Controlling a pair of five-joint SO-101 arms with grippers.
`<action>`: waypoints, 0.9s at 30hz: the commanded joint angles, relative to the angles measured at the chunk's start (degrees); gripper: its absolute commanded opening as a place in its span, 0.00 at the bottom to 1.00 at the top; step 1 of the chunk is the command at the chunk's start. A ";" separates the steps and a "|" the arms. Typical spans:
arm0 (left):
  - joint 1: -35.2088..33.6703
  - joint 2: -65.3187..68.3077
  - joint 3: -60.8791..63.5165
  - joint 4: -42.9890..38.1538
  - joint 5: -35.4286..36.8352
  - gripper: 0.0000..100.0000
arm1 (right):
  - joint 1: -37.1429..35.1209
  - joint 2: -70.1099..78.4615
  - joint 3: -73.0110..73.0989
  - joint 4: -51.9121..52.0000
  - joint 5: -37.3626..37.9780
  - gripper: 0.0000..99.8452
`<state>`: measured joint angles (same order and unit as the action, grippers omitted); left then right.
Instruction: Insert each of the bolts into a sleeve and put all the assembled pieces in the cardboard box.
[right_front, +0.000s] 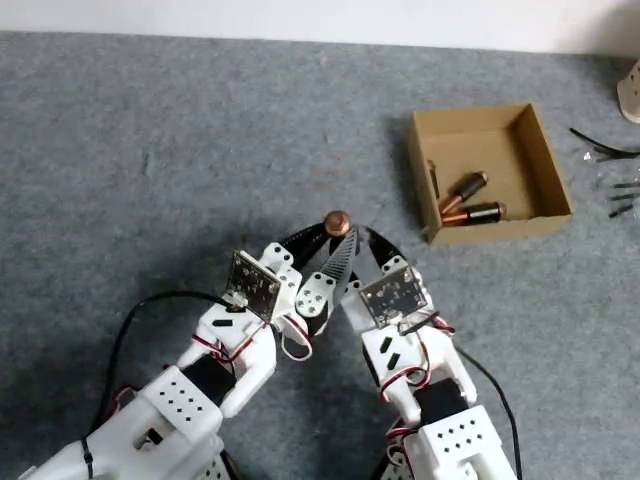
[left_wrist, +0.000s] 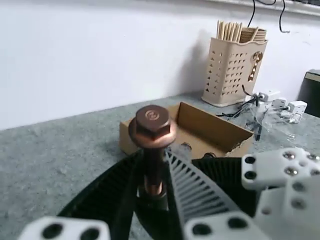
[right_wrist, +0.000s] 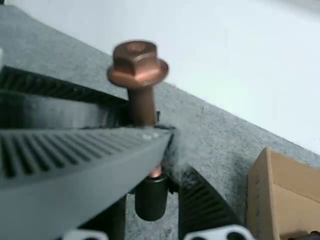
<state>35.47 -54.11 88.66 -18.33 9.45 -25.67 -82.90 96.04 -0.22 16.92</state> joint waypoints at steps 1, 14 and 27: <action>-0.22 1.10 0.92 0.44 -0.97 0.03 | 1.98 -1.27 6.37 -1.10 -0.35 0.00; -1.45 1.10 -10.07 22.68 12.22 0.35 | 1.98 -1.27 6.37 -0.92 -0.35 0.00; -3.12 -17.10 -13.58 22.77 16.53 0.35 | 4.26 -1.27 6.37 -0.92 -0.44 0.00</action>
<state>33.80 -62.73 75.91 4.44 25.63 -22.33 -83.08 96.04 -0.40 16.84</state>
